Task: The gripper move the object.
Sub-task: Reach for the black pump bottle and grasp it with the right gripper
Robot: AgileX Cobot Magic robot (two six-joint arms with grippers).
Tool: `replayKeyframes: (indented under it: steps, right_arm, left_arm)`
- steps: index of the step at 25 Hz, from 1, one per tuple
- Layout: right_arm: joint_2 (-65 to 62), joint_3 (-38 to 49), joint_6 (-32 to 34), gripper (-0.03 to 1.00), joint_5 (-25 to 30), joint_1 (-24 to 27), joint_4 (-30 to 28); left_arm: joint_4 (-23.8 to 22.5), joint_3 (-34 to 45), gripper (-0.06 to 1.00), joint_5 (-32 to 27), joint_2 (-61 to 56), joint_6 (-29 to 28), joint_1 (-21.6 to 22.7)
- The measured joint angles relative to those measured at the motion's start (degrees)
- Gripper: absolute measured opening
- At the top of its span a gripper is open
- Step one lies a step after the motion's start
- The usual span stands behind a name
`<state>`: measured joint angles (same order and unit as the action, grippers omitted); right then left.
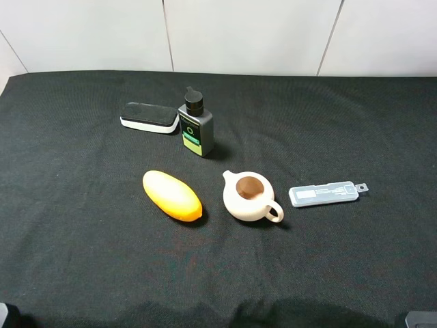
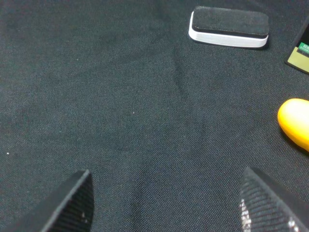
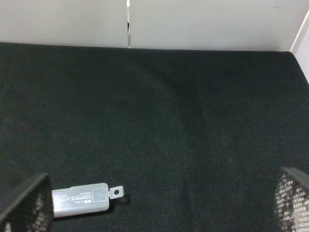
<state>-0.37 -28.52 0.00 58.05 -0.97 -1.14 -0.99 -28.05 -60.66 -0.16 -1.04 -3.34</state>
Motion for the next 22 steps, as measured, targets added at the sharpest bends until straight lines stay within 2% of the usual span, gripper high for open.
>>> replayKeyframes:
  steps: [5, 9, 16, 22]
  right_arm:
    - [0.5, -0.2, 0.0, 0.69, -0.4, 0.0, 0.3]
    - [5.6, -2.2, 0.0, 0.69, -2.7, 0.0, 1.1]
    - [23.9, -9.6, -5.0, 0.69, -5.5, 0.0, 5.0]
    - [41.6, -19.2, -9.3, 0.69, -4.9, 0.0, 7.7]
  left_arm:
    - [0.0, 0.0, 0.68, 0.0, 0.0, 0.0, 0.0]
    - [0.0, 0.0, 0.68, 0.0, 0.0, 0.0, 0.0]
    - [0.0, 0.0, 0.68, 0.0, 0.0, 0.0, 0.0]
    - [0.0, 0.0, 0.68, 0.0, 0.0, 0.0, 0.0]
